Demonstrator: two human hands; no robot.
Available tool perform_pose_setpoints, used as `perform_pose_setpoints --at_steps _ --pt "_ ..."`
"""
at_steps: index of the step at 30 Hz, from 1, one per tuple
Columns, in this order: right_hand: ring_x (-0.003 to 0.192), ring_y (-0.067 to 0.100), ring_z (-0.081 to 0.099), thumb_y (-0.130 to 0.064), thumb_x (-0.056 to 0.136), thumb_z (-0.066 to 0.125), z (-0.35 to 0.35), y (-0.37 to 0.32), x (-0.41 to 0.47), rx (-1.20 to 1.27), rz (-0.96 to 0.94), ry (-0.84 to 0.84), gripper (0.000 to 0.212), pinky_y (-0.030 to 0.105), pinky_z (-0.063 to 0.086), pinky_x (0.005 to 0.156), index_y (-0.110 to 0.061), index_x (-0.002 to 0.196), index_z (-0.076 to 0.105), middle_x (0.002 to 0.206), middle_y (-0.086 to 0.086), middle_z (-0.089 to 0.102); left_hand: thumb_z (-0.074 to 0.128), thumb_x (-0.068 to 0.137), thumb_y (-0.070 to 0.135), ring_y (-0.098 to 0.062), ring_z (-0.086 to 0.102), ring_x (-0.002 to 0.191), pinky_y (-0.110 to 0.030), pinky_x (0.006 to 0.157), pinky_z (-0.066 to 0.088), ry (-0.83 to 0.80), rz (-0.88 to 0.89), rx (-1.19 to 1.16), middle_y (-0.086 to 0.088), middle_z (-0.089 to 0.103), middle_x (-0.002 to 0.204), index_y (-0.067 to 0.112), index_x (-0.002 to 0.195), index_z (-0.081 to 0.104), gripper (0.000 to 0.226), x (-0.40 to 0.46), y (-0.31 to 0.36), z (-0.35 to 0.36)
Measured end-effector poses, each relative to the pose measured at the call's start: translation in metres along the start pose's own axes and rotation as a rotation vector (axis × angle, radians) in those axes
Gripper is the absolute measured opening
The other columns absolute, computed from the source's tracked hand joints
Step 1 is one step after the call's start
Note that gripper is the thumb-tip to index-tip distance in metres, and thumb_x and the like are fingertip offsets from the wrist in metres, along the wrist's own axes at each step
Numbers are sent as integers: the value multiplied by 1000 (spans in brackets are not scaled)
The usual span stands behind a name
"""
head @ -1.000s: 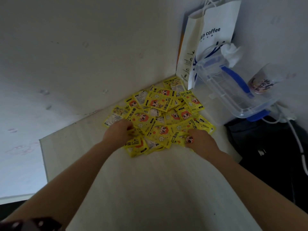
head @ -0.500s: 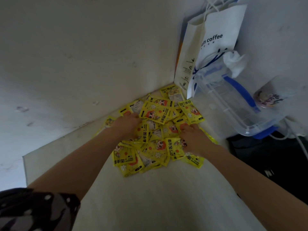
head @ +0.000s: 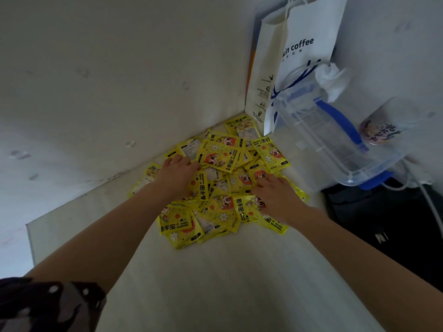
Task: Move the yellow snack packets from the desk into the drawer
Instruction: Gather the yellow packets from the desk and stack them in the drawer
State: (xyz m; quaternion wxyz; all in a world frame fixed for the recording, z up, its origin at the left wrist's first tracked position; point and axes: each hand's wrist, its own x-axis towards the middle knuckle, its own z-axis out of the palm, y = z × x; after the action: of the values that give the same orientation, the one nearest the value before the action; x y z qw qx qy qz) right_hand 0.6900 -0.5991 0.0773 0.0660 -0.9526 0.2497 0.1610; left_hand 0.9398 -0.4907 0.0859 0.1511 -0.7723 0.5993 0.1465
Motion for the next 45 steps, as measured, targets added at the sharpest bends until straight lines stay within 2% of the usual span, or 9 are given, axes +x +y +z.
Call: perform_pose_setpoints --at_steps 4,7,14,20,25,28,31,36,45 --pt "119 21 47 -32 83 63 1 -4 -7 -37 -2 -31 46 40 36 100 -25 126 48 125 -2 48 78 74 43 -27 37 132 -44 108 31 28 -45 -57 -6 42 134 23 138 40 77 -6 0 4" --pt "112 22 50 -30 86 60 -2 -7 -12 -6 19 -46 45 39 44 90 -24 128 45 125 1 46 79 73 40 -28 45 124 -44 98 41 69 -85 -102 -6 40 135 22 136 44 74 -13 -2 9" --pt "117 25 45 -28 90 60 -7 -11 -22 69 64 -113 53 37 44 87 -25 138 37 128 2 51 72 79 43 -29 37 129 -43 107 31 175 -127 -123 -6 42 137 19 135 47 66 -24 -6 27" --pt "104 23 53 -23 82 63 -13 -12 -30 275 121 -75 49 38 47 83 -28 124 38 109 -1 60 70 82 37 -28 42 125 -40 102 34 165 -155 -219 -5 56 130 18 130 44 58 -36 -4 29" --pt "90 16 55 -21 77 69 -21 -7 -33 502 171 -19 58 35 48 76 -27 128 40 94 -8 56 71 81 27 -25 61 100 -34 72 48 182 -236 -453 0 60 118 26 118 46 44 -55 -6 25" --pt "109 20 55 -25 79 71 -23 -7 -28 468 189 -10 45 33 45 86 -19 121 54 113 0 59 73 80 30 -24 62 104 -38 78 54 161 -329 -571 -1 62 119 22 121 59 44 -65 -12 27" --pt "113 22 55 -28 79 73 -25 -14 -22 532 219 13 45 29 42 87 -19 121 58 117 2 61 79 73 25 -21 67 88 -30 68 52 160 -474 -842 2 69 89 17 100 70 29 -73 -19 30" --pt "134 26 41 -32 78 77 -23 -36 -9 755 307 -30 76 27 33 95 -16 143 41 144 6 46 86 66 13 -12 63 59 -20 48 46 235 -750 -1466 6 68 62 21 69 70 18 -78 -22 36" --pt "124 24 51 -16 76 79 -6 -63 5 1158 452 -156 66 37 47 97 -15 135 49 131 3 55 86 69 17 -18 65 61 -28 51 52 272 -955 -1631 -1 69 66 12 71 67 20 -55 -7 40"
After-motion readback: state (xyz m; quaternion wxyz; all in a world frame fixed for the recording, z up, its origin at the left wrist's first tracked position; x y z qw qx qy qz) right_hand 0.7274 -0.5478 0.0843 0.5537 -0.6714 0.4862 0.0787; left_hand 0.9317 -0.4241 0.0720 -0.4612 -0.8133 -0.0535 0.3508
